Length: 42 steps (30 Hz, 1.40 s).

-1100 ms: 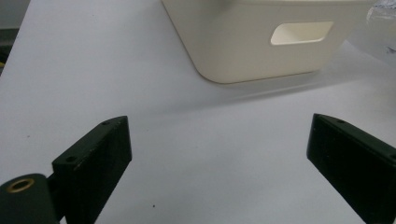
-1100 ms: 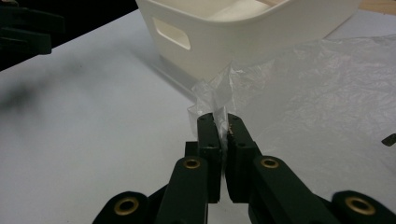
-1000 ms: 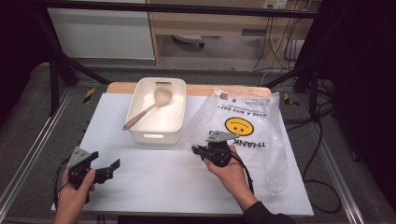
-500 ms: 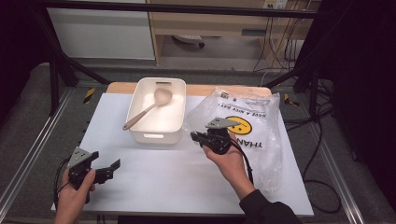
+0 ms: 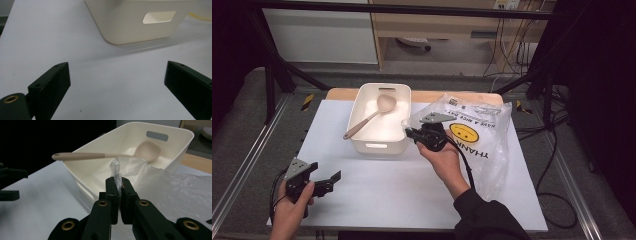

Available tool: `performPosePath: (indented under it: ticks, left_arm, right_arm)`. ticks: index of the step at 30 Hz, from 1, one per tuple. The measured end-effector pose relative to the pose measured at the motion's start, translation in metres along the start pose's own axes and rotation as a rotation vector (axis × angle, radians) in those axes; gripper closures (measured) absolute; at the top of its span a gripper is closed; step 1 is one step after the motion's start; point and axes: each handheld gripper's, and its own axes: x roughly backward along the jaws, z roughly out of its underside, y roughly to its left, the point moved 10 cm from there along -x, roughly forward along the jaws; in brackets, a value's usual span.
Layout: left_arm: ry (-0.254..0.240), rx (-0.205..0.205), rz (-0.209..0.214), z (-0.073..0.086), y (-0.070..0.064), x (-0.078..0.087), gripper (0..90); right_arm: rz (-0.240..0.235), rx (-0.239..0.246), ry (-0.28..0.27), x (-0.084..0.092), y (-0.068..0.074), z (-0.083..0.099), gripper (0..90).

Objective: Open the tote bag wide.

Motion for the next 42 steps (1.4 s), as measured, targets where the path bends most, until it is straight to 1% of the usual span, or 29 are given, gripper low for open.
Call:
performPosePath:
  ticks: [1, 2, 3, 6, 8, 11, 12, 13, 14, 17, 19, 20, 21, 23, 24, 26, 27, 28, 30, 31, 32, 33, 34, 36, 37, 39, 42]
  left_arm:
    - [0.001, 0.002, 0.0, 0.0, 0.0, 0.0, 6.4]
    - [0.001, 0.002, 0.002, 0.0, 0.0, 0.0, 6.4]
    - [0.001, 0.001, 0.003, 0.0, -0.001, 0.0, 6.3]
    - [0.002, 0.0, 0.006, 0.0, -0.001, 0.0, 6.3]
    - [0.005, -0.001, 0.006, 0.0, -0.001, -0.001, 6.3]
    - [0.006, -0.003, 0.007, 0.0, -0.001, -0.001, 6.3]
    - [0.001, 0.001, 0.006, 0.0, -0.001, -0.001, 6.3]
    - [0.001, 0.001, 0.006, 0.0, -0.001, -0.001, 6.3]
    - [0.002, 0.005, 0.006, 0.0, -0.001, -0.001, 6.3]
    - [0.004, 0.006, 0.009, 0.001, -0.001, -0.001, 6.3]
    - [0.003, 0.004, 0.01, 0.001, -0.001, -0.001, 6.4]
    - [0.003, 0.004, 0.01, 0.001, -0.001, -0.001, 6.3]
    - [0.002, 0.004, 0.007, 0.001, -0.001, -0.001, 6.3]
    - [0.002, 0.006, 0.005, 0.001, 0.0, -0.001, 6.3]
    - [0.002, 0.008, 0.004, 0.001, 0.0, -0.001, 6.3]
    - [-0.002, 0.007, 0.001, 0.0, 0.001, -0.001, 6.3]
    - [-0.007, 0.01, -0.002, 0.0, 0.002, 0.0, 6.3]
    - [-0.008, 0.015, -0.002, 0.0, 0.002, 0.0, 6.3]
    - [-0.02, 0.018, -0.012, -0.001, 0.004, 0.0, 6.3]
    - [-0.024, 0.02, -0.014, -0.002, 0.005, 0.0, 6.3]
    - [-0.024, 0.021, -0.018, -0.002, 0.006, -0.001, 6.3]
    - [-0.025, 0.024, -0.017, -0.002, 0.006, -0.001, 6.3]
    - [-0.02, 0.021, -0.021, -0.001, 0.007, -0.002, 6.3]
    - [-0.011, 0.02, -0.022, 0.001, 0.007, -0.004, 6.3]
    - [-0.01, 0.02, -0.023, 0.001, 0.007, -0.003, 6.3]
    - [-0.015, 0.021, -0.027, 0.001, 0.006, -0.002, 6.3]
    - [-0.018, 0.022, -0.027, 0.0, 0.006, -0.001, 6.3]
  right_arm:
    - [0.004, -0.001, -0.008, -0.001, 0.0, -0.004, 87.6]
    - [0.004, -0.001, -0.008, -0.001, 0.0, -0.004, 87.6]
    - [0.013, -0.007, -0.032, 0.0, -0.001, -0.014, 87.6]
    - [0.018, -0.019, -0.052, -0.001, -0.003, -0.025, 87.6]
    - [0.01, -0.024, -0.036, -0.007, -0.001, -0.027, 87.5]
    - [-0.008, -0.038, -0.003, -0.021, 0.004, -0.023, 87.5]
    - [-0.012, -0.037, 0.002, -0.025, 0.005, -0.022, 87.5]
    - [-0.012, -0.037, 0.002, -0.025, 0.005, -0.022, 87.5]
    - [-0.016, -0.038, 0.015, -0.033, 0.009, -0.019, 87.4]
    - [-0.015, -0.025, 0.03, -0.037, 0.011, -0.016, 86.8]
    - [-0.016, -0.006, 0.045, -0.039, 0.014, -0.013, 75.3]
    - [-0.016, -0.006, 0.045, -0.039, 0.014, -0.013, 75.3]
    - [-0.018, 0.007, 0.048, -0.035, 0.015, -0.014, 61.7]
    - [-0.011, 0.016, 0.061, -0.03, 0.016, -0.014, 45.8]
    - [-0.011, 0.016, 0.061, -0.03, 0.016, -0.014, 45.8]
    - [-0.002, 0.034, 0.096, -0.022, 0.016, -0.011, 32.9]
    - [0.011, 0.057, 0.107, -0.014, 0.016, -0.008, 24.5]
    - [0.016, 0.063, 0.107, -0.01, 0.016, -0.007, 21.2]
    - [0.021, 0.069, 0.101, 0.0, 0.014, -0.004, 18.1]
    - [0.021, 0.069, 0.101, 0.0, 0.014, -0.004, 18.1]
    - [0.017, 0.065, 0.098, 0.005, 0.013, -0.002, 17.2]
    - [0.032, 0.07, 0.091, 0.016, 0.009, 0.003, 15.0]
    - [0.036, 0.066, 0.083, 0.022, 0.006, 0.005, 14.4]
    - [0.037, 0.063, 0.079, 0.024, 0.005, 0.007, 13.4]
    - [0.04, 0.072, 0.092, 0.028, 0.002, 0.012, 11.5]
    - [0.042, 0.078, 0.102, 0.029, 0.001, 0.013, 10.8]
    - [0.041, 0.066, 0.108, 0.034, -0.005, 0.017, 10.3]
